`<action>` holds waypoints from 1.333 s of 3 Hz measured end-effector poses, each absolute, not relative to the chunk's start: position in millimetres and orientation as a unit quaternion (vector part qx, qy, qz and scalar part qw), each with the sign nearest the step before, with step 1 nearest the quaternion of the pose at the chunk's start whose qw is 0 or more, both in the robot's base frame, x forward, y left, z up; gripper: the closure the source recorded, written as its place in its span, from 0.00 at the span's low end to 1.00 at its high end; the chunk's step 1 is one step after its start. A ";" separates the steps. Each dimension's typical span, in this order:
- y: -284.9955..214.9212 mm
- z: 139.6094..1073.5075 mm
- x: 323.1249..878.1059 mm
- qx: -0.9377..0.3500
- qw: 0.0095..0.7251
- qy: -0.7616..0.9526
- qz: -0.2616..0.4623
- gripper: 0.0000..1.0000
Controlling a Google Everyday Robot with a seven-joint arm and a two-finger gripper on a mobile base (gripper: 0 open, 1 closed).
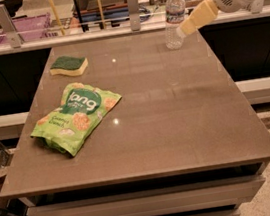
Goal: Move water bottle near green rice chip bag
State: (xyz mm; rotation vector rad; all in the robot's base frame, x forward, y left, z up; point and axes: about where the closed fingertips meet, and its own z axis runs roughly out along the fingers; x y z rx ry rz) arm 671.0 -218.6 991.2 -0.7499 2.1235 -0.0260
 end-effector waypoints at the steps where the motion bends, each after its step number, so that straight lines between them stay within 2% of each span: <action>1: -209.9 987.7 707.5 -0.284 0.462 0.840 0.014 0.00; 4: -194.1 967.6 783.1 -0.253 0.514 0.816 0.079 0.00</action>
Offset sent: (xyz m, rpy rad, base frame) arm 0.1100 0.0255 -0.0199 0.2030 -0.0928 0.0115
